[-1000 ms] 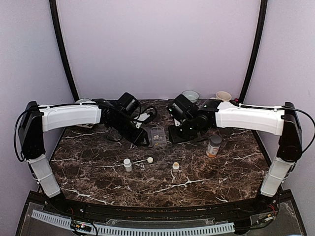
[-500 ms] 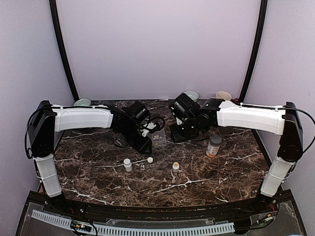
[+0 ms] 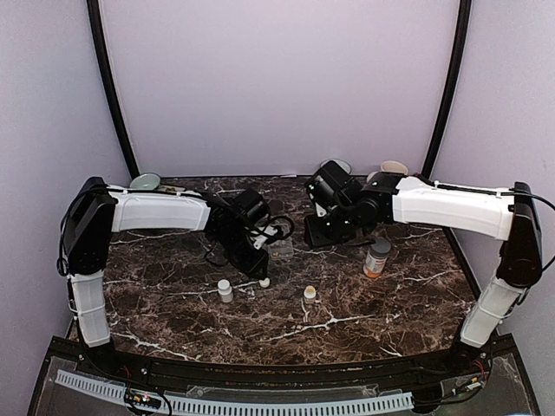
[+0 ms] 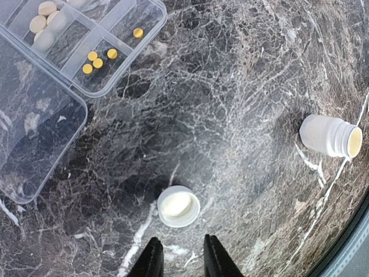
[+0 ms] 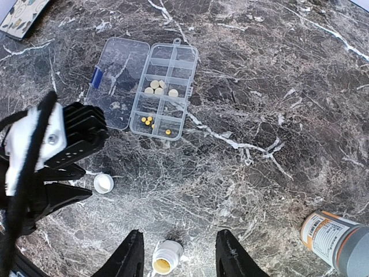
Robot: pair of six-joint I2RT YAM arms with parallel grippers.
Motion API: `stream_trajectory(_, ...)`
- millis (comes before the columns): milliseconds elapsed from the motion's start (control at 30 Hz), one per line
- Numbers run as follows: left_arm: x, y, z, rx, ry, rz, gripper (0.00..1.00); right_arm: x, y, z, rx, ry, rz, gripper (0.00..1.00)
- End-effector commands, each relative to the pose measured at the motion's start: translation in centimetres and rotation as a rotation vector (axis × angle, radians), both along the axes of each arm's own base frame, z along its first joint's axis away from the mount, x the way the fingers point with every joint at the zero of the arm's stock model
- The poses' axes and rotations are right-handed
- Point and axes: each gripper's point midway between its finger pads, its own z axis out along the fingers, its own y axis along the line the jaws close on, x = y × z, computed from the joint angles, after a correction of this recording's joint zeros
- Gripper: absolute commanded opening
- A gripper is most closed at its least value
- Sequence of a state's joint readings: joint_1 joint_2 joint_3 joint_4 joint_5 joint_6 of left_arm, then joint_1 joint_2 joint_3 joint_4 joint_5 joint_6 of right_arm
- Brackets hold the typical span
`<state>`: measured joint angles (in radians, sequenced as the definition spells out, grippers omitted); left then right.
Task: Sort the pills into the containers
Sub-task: Pick up the lid of the pill bottle from the center of the board.
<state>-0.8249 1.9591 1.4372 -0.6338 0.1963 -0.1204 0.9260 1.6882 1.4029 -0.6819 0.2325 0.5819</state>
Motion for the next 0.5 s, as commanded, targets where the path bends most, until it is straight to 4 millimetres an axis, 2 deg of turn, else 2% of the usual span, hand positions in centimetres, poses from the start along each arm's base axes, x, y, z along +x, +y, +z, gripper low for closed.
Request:
stream_trajectory(0, -0.07, -0.63, -0.17, -0.002, 0.003, 0.002, 0.27, 0.18, -0.75, 1.14, 0.027, -0.026, -0.025, 0.44)
stream_trajectory(467, 0.63, -1.31, -0.91, 0.013, -0.007, 0.005, 0.23, -0.04, -1.31, 1.73, 0.039, -0.038, -0.034, 0.44)
